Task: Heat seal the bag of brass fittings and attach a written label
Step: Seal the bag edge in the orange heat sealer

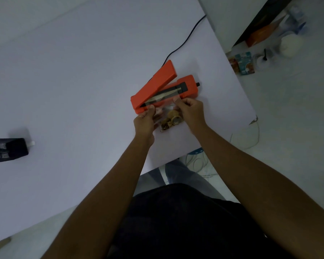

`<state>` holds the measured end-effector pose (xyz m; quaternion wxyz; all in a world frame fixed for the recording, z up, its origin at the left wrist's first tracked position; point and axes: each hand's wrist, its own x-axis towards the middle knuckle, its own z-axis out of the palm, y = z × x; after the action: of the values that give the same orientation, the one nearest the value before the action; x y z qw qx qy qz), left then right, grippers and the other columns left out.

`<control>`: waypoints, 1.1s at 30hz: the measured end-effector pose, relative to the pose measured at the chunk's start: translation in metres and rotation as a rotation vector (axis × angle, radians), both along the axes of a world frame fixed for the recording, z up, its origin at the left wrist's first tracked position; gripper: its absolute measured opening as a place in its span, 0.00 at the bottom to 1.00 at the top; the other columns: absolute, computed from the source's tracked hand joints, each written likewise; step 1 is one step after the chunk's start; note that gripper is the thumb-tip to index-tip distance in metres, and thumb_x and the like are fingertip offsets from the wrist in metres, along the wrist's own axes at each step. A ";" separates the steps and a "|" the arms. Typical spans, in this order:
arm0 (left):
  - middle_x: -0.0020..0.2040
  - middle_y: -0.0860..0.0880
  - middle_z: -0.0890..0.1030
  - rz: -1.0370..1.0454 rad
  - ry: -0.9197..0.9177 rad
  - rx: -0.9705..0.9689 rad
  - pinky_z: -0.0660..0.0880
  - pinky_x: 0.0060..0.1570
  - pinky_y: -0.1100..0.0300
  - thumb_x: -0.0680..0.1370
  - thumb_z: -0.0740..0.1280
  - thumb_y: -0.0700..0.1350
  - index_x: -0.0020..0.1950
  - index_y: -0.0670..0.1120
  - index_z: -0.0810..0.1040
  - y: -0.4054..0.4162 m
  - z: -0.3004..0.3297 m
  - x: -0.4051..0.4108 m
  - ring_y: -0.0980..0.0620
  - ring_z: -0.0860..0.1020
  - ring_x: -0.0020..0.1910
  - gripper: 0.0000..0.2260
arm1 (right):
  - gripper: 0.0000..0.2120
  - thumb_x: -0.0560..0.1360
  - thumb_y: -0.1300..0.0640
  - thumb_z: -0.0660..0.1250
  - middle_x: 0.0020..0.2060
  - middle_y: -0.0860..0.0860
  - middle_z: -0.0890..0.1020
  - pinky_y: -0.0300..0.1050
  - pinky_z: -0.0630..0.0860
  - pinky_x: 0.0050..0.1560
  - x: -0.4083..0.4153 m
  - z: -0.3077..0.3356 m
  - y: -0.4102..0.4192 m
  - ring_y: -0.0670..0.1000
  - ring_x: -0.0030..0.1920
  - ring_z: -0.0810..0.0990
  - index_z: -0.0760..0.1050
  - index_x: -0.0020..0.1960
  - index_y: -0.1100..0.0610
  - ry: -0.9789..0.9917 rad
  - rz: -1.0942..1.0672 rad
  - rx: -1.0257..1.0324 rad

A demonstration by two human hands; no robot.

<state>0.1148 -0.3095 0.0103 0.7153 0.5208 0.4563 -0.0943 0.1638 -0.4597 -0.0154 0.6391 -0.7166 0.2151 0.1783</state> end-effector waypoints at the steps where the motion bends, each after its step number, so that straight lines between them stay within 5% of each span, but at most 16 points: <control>1: 0.53 0.45 0.85 0.009 0.005 0.005 0.80 0.54 0.46 0.80 0.67 0.47 0.55 0.45 0.80 0.000 -0.001 0.000 0.46 0.85 0.49 0.07 | 0.15 0.76 0.53 0.73 0.35 0.57 0.85 0.50 0.83 0.41 -0.001 0.000 0.001 0.51 0.34 0.83 0.82 0.41 0.66 -0.005 0.005 -0.002; 10: 0.52 0.47 0.85 0.061 0.056 0.051 0.81 0.48 0.51 0.81 0.66 0.47 0.59 0.44 0.79 -0.005 0.000 0.004 0.49 0.85 0.46 0.10 | 0.13 0.76 0.54 0.73 0.34 0.55 0.85 0.45 0.83 0.39 -0.001 0.002 0.005 0.50 0.33 0.82 0.81 0.40 0.64 -0.010 -0.008 -0.044; 22: 0.50 0.49 0.86 0.114 0.066 0.059 0.78 0.41 0.59 0.79 0.68 0.48 0.55 0.45 0.80 -0.008 0.002 0.005 0.50 0.85 0.46 0.08 | 0.19 0.74 0.50 0.75 0.34 0.61 0.85 0.60 0.84 0.41 -0.002 -0.001 0.013 0.58 0.33 0.83 0.81 0.40 0.68 -0.005 -0.043 -0.028; 27: 0.49 0.49 0.85 0.137 0.100 0.026 0.77 0.37 0.60 0.78 0.70 0.49 0.53 0.45 0.81 -0.006 0.004 0.004 0.50 0.85 0.46 0.08 | 0.15 0.75 0.50 0.74 0.32 0.56 0.83 0.53 0.83 0.41 -0.003 0.002 0.015 0.52 0.31 0.81 0.82 0.40 0.63 -0.016 -0.018 0.010; 33: 0.49 0.49 0.85 0.130 0.086 0.030 0.77 0.37 0.60 0.78 0.69 0.49 0.54 0.44 0.80 -0.004 0.007 0.003 0.51 0.85 0.45 0.10 | 0.12 0.76 0.58 0.72 0.39 0.68 0.83 0.61 0.83 0.44 -0.002 -0.003 0.010 0.57 0.35 0.80 0.82 0.43 0.69 -0.012 0.000 0.027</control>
<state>0.1178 -0.3135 0.0174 0.6918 0.4961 0.5209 -0.0630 0.1618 -0.4493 -0.0184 0.6501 -0.7089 0.2088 0.1767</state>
